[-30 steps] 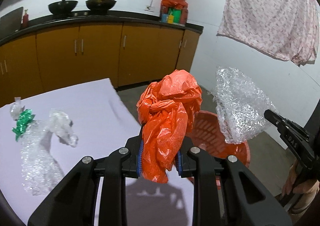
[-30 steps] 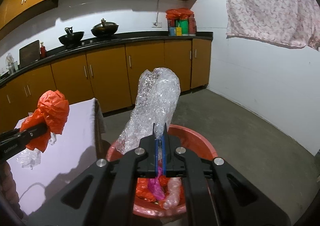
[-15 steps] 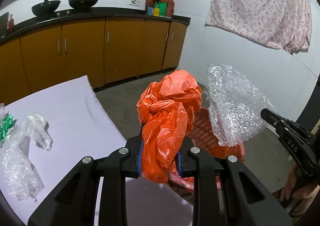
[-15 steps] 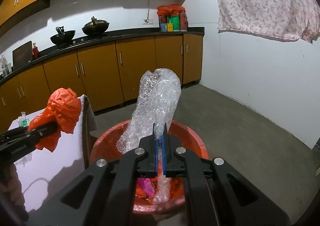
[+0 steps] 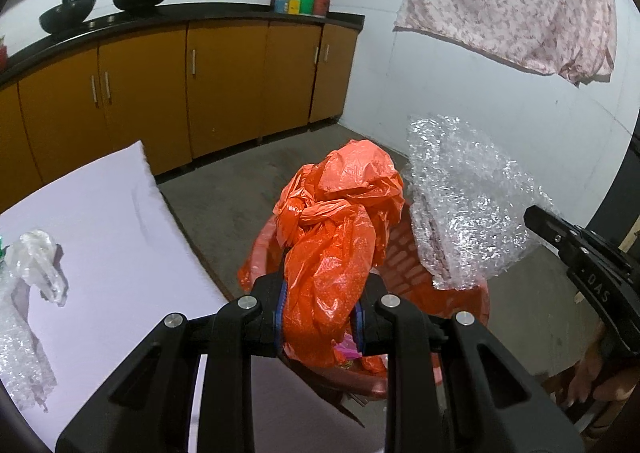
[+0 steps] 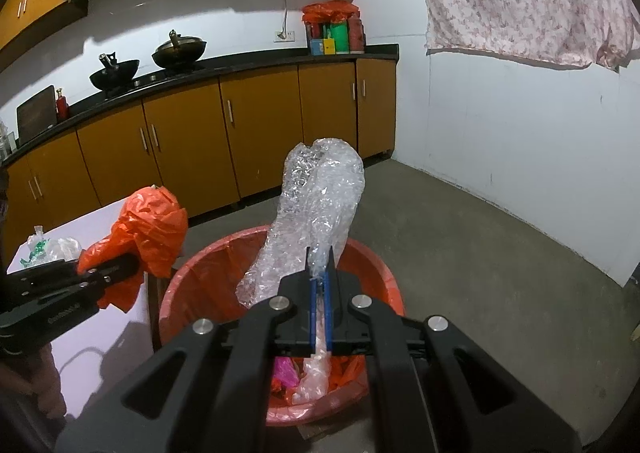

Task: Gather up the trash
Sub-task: 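Carry both items over the basket and open both tools to drop them, then grasp the large bubble wrap with the left tool while the right tool grasps a clear bag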

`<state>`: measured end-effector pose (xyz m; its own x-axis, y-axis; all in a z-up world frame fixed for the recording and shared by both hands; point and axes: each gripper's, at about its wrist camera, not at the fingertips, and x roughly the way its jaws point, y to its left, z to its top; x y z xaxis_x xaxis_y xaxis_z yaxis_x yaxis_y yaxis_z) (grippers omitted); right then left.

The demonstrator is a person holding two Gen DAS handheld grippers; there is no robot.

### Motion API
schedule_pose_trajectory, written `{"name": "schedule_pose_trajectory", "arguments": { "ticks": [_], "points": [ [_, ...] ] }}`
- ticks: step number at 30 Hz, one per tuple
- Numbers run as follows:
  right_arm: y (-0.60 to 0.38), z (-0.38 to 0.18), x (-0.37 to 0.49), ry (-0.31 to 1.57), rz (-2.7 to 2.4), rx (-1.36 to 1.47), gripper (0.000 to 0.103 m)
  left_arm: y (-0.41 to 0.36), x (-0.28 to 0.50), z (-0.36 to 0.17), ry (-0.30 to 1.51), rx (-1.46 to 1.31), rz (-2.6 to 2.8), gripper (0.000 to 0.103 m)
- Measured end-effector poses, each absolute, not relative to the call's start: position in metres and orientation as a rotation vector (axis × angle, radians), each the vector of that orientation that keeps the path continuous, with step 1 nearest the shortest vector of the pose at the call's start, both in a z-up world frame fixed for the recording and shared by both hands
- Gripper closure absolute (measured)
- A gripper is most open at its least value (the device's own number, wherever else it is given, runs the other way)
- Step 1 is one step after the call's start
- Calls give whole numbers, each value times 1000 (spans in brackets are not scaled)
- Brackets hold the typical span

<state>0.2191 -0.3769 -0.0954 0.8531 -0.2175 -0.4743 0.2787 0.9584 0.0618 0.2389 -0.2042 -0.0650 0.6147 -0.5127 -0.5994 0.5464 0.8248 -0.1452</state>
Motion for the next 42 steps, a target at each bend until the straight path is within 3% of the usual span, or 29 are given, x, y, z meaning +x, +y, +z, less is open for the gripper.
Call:
{"name": "schedule_pose_trajectory", "arguments": {
  "ticks": [16, 21, 24, 30, 42],
  "points": [
    [-380, -105, 228, 509, -273, 155, 98, -231, 245, -77, 710, 103, -649, 77],
    [-379, -109, 229, 522, -270, 160, 91, -236, 249, -80, 730, 105, -650, 56],
    [-379, -110, 229, 523, -276, 161, 76, -231, 249, -81, 730, 103, -639, 50],
    [-376, -105, 228, 502, -281, 158, 65, -207, 253, -78, 725, 64, -584, 44],
    [-317, -94, 242, 480, -126, 131, 56, -56, 231, -52, 583, -10, -209, 12]
  ]
}}
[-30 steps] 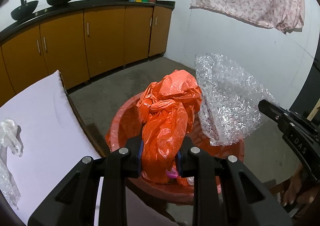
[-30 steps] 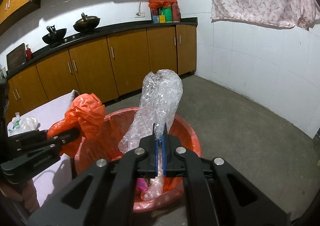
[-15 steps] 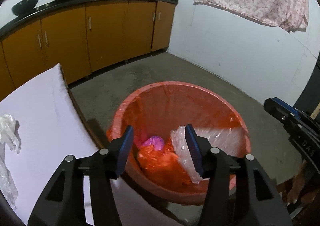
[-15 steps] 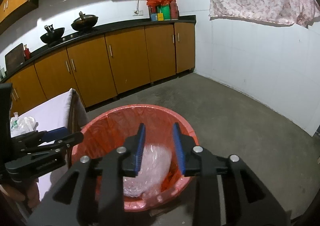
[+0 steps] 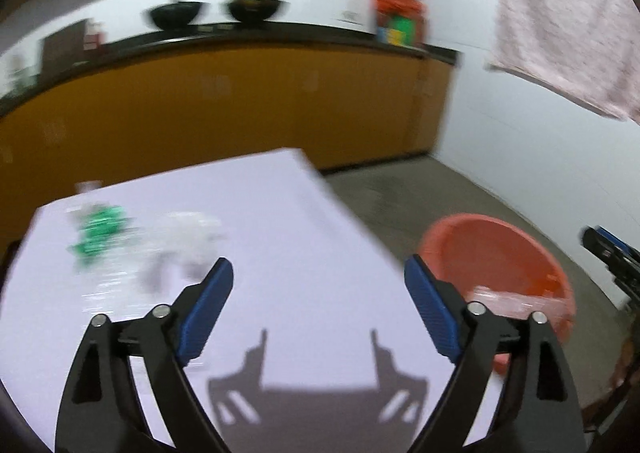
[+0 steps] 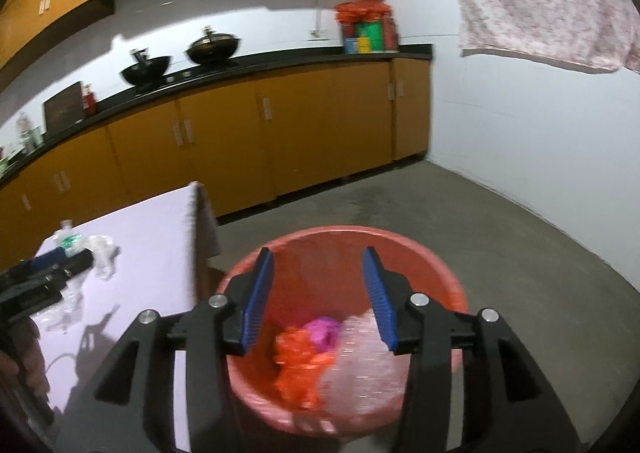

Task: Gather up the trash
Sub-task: 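Grasp the large bubble wrap with the left tool while the right tool grasps a clear bag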

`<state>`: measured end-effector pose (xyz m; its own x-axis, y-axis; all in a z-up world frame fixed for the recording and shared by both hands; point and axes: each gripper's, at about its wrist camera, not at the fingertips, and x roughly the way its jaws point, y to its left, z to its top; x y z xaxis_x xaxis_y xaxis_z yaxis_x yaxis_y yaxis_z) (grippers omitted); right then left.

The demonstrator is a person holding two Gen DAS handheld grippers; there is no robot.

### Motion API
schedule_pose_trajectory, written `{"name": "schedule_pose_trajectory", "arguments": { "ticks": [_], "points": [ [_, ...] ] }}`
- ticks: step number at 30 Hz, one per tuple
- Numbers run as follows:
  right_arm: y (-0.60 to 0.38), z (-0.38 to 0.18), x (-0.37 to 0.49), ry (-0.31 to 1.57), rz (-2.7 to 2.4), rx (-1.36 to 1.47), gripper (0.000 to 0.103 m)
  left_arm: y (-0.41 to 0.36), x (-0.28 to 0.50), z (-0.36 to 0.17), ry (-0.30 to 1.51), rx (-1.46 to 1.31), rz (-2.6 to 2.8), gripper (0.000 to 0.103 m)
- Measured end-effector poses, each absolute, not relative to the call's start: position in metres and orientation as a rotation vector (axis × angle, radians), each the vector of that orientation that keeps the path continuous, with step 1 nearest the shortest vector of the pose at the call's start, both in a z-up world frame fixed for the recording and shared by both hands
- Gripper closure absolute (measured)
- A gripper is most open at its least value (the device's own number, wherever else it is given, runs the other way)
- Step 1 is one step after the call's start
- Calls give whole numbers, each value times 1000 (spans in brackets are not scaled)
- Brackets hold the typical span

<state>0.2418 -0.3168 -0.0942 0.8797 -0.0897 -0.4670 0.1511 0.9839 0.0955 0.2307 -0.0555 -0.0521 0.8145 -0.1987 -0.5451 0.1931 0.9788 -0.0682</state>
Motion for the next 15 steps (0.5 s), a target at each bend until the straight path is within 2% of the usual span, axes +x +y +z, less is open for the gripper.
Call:
{"name": "schedule_pose_trajectory", "arguments": {
  "ticks": [2, 7, 15],
  "points": [
    [-298, -94, 247, 485, -80, 123, 55, -23, 229, -53, 580, -17, -118, 8],
    [-249, -96, 258, 504, 27, 99, 54, 51, 242, -71, 678, -85, 87, 7],
    [-175, -92, 271, 524, 155, 26, 54, 78, 264, -98, 778, -145, 78, 7]
  ]
}}
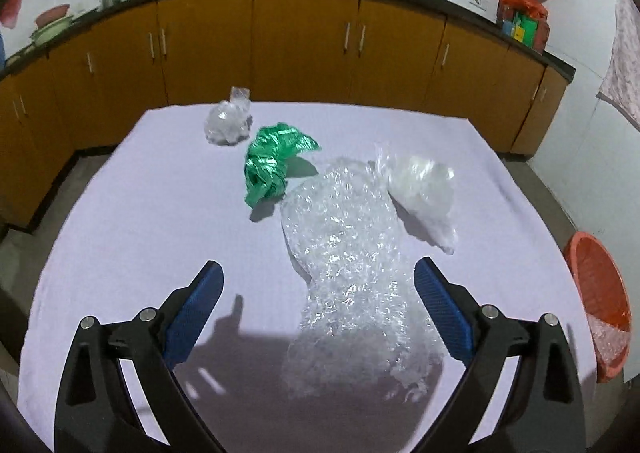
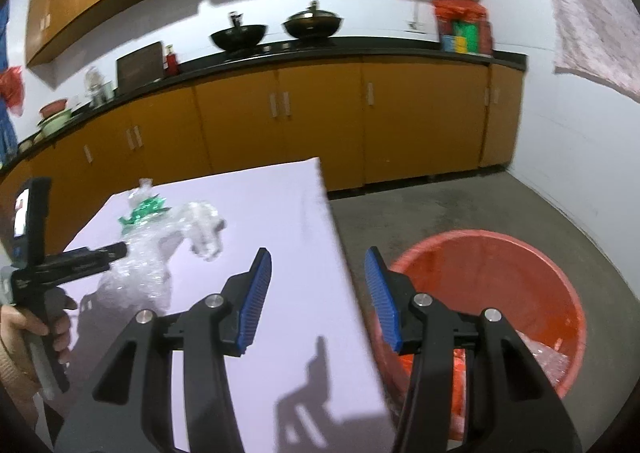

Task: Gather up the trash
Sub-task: 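Grasp the large bubble wrap with the left tool while the right tool grasps a clear bag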

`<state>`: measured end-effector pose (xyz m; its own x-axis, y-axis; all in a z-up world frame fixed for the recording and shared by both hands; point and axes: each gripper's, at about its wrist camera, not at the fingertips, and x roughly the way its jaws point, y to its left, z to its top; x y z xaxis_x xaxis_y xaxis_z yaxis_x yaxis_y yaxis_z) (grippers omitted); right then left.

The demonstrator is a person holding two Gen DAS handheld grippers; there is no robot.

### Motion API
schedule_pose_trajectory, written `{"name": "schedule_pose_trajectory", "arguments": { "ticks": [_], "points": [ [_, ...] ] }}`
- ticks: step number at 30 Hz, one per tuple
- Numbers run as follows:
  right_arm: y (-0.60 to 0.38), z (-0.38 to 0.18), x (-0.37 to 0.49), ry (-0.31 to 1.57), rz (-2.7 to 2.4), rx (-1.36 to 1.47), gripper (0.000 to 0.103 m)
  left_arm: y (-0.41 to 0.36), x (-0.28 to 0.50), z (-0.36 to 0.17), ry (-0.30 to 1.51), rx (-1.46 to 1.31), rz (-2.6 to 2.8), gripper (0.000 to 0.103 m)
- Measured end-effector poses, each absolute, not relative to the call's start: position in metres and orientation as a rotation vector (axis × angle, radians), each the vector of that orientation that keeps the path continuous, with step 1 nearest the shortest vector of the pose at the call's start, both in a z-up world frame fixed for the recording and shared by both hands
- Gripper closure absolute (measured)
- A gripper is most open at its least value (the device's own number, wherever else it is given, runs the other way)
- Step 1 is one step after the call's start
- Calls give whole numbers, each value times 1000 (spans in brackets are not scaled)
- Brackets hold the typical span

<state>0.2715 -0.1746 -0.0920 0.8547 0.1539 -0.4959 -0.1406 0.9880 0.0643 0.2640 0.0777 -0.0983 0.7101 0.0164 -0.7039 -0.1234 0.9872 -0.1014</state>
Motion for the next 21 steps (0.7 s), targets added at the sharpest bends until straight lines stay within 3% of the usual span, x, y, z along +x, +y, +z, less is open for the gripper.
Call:
{"name": "schedule_pose_trajectory", "arguments": {
  "ticks": [5, 8, 10, 12, 13, 15, 21],
  "points": [
    [-149, -89, 278, 524, 194, 2, 54, 84, 271, -114, 814, -148, 67, 8],
    [-137, -89, 283, 528, 217, 0, 54, 84, 271, -118, 827, -158, 41, 24],
    [-131, -89, 286, 533, 230, 3, 54, 82, 271, -118, 827, -154, 12, 40],
    [-126, -90, 290, 541, 243, 10, 54, 78, 270, -119, 821, -131, -20, 66],
    [-122, -91, 293, 548, 253, 18, 54, 76, 268, -118, 818, -121, -25, 69],
    [-118, -92, 298, 558, 266, 29, 54, 75, 264, -117, 801, -108, -34, 84],
    [-96, -97, 319, 603, 335, 71, 55, 98, 235, -101, 726, -132, -69, 90]
  ]
}}
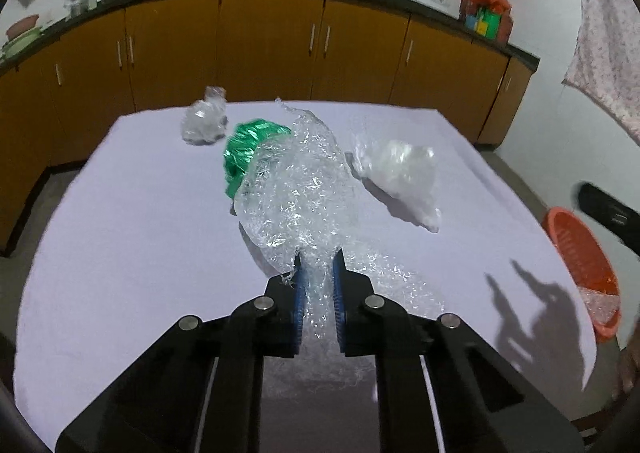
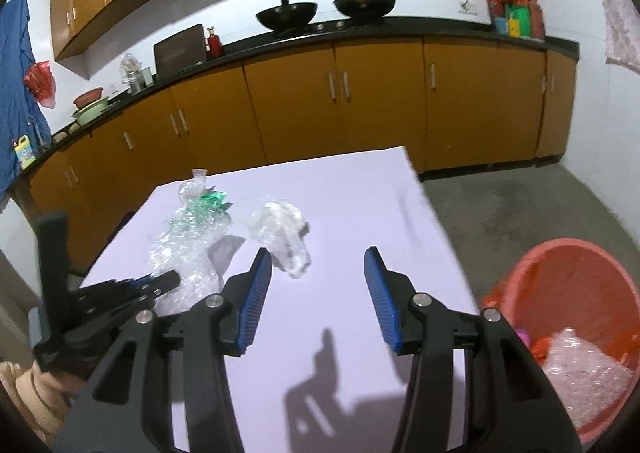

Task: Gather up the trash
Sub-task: 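Grasp the large bubble wrap with the left tool while the right tool grasps a clear bag, then carry both items over the basket and open both tools to drop them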

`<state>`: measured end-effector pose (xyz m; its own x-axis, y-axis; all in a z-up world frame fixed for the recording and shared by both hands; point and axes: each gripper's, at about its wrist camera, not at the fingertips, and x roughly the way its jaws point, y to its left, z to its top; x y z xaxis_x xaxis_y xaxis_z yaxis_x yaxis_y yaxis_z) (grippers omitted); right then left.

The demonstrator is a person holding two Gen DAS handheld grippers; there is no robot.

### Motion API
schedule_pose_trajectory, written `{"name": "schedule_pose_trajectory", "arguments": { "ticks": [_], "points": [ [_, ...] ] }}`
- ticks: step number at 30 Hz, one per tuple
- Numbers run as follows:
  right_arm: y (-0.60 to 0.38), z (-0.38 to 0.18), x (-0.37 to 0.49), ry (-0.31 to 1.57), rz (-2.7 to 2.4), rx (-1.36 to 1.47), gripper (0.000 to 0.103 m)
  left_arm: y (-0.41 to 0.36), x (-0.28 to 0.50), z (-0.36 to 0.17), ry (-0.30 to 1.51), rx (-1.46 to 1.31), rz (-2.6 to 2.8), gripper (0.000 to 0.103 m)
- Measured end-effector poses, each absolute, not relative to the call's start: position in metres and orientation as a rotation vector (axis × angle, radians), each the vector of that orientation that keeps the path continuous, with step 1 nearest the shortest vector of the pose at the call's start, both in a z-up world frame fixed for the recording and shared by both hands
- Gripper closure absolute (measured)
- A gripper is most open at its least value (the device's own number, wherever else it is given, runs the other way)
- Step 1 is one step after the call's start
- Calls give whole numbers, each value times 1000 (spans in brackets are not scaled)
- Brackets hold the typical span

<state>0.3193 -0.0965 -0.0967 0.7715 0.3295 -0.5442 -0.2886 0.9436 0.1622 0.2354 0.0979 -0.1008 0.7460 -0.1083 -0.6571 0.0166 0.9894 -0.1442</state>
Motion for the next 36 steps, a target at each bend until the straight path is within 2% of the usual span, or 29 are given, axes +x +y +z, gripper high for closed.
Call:
{"name": "schedule_pose_trajectory", "arguments": {
  "ticks": [13, 23, 27, 36],
  "points": [
    [-25, -125, 376, 676, 421, 43, 56, 172, 192, -70, 606, -190, 23, 90],
    [-3, -145, 407, 695, 377, 12, 77, 186, 199, -80, 617, -183, 89, 90],
    [-1, -150, 410, 708, 385, -11, 94, 186, 198, -80, 618, -190, 84, 90],
    [-37, -134, 381, 663, 389, 23, 98, 171, 195, -73, 605, -191, 46, 90]
  ]
}}
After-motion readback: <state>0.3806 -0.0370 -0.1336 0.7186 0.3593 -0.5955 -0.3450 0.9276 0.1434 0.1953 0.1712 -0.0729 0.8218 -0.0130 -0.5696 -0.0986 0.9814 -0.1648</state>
